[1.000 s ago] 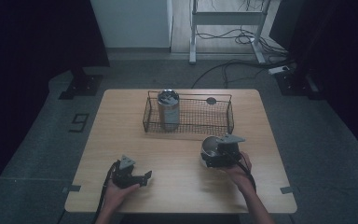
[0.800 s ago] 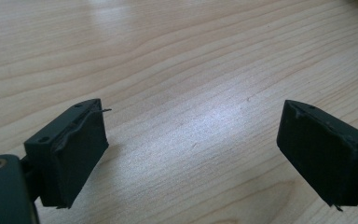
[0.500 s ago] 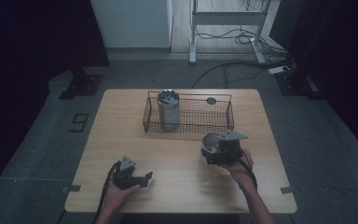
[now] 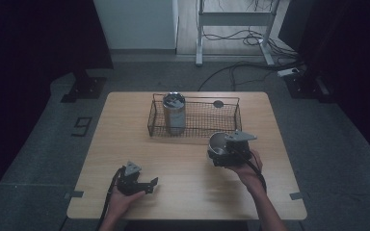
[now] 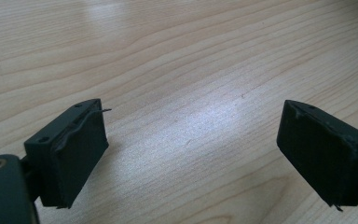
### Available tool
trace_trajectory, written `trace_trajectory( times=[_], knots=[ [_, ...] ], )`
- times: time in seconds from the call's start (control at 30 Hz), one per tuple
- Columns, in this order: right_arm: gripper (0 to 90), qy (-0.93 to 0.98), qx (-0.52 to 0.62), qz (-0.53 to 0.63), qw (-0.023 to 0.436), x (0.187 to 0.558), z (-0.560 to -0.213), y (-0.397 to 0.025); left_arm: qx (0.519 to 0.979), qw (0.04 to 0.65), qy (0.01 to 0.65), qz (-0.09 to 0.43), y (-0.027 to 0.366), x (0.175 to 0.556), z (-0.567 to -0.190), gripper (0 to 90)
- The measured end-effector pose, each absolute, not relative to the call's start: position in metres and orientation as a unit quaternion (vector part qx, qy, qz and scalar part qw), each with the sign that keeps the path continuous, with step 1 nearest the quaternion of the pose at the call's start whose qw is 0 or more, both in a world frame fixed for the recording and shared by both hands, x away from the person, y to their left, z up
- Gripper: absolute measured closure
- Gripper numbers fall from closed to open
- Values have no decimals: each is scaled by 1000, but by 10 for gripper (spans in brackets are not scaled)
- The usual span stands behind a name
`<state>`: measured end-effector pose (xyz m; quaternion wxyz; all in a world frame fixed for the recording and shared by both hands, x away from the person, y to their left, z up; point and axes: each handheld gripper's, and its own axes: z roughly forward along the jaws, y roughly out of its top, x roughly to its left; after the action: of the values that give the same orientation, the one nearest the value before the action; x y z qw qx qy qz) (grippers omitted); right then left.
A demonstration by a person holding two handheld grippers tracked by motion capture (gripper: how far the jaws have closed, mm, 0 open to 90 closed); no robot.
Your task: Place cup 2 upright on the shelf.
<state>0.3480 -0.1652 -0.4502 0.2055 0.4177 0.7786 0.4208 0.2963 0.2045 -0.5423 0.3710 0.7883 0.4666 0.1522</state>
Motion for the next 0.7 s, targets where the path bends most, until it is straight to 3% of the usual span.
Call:
trace_trajectory(
  times=[0.7],
  knots=[
    [71,767,414,440,218,362,-416,-171,792,370,461,151,201,295,-543,96]
  ],
)
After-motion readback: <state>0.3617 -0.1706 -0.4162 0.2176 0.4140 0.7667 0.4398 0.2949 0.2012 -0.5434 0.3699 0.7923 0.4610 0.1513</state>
